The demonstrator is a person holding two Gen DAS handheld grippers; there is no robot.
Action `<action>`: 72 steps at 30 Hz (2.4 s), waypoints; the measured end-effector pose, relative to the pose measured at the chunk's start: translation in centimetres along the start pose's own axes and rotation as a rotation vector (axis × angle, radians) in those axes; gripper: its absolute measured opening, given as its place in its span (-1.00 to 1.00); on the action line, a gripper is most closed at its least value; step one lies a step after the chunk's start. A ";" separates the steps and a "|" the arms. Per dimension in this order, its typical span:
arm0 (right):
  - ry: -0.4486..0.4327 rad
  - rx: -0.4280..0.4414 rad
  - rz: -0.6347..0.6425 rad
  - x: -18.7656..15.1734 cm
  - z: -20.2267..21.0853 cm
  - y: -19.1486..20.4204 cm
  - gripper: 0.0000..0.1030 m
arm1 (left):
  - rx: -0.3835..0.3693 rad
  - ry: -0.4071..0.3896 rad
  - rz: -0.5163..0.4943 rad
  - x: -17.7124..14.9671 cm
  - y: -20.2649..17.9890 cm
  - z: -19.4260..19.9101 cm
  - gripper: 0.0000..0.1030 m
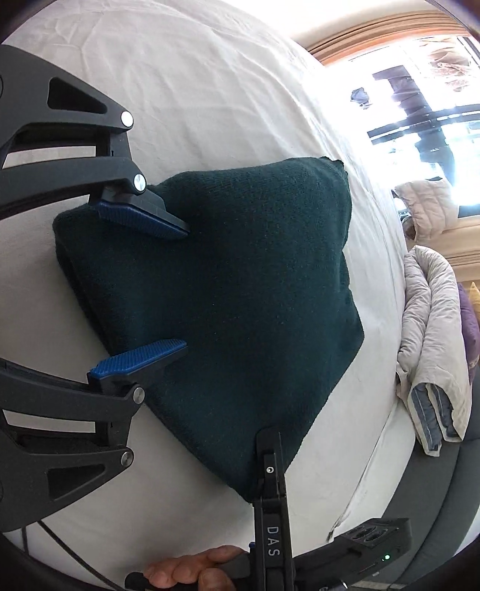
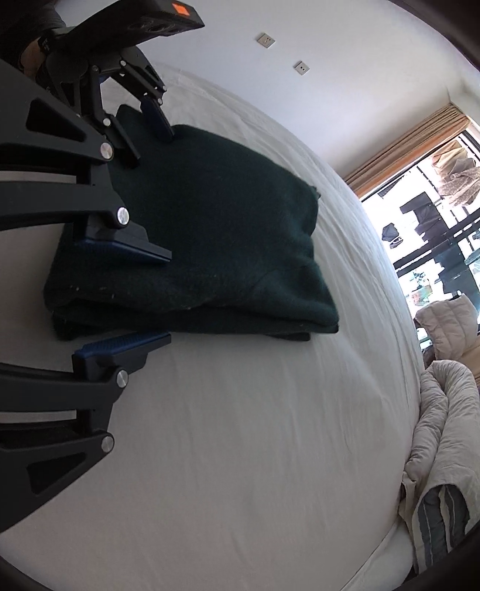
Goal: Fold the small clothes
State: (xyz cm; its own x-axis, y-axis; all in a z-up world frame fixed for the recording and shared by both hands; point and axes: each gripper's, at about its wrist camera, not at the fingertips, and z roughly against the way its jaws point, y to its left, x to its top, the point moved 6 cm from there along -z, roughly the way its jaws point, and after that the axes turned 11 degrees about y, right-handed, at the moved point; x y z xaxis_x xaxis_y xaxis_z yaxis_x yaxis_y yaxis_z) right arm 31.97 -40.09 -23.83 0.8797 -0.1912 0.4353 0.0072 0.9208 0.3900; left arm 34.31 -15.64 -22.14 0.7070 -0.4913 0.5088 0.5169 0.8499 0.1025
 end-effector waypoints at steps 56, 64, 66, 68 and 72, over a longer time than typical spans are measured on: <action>-0.056 0.437 -0.063 3.9 4.4 -3.6 0.73 | -0.532 -0.035 0.523 0.0 10.6 0.4 0.40; 0.108 0.408 -0.177 7.6 -3.1 -4.5 0.61 | -0.598 0.144 0.474 2.6 8.5 -3.7 0.40; 0.127 0.384 -0.148 8.2 -3.8 -3.8 0.44 | -0.544 0.168 0.462 3.2 8.0 -4.8 0.40; 0.182 0.359 -0.125 8.4 -4.9 -3.2 0.15 | -0.531 0.188 0.463 3.3 7.8 -5.6 0.40; 0.203 0.333 -0.126 8.7 -6.0 -3.0 -0.23 | -0.499 0.190 0.457 3.4 7.7 -6.1 0.20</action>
State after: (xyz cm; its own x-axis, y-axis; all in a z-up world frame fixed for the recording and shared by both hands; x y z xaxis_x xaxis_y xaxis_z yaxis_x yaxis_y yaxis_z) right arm 42.40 -42.47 -26.07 0.9580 -0.1936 0.2113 -0.0043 0.7275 0.6861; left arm 43.63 -11.97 -24.86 0.9549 -0.1687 0.2442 0.2750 0.8127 -0.5137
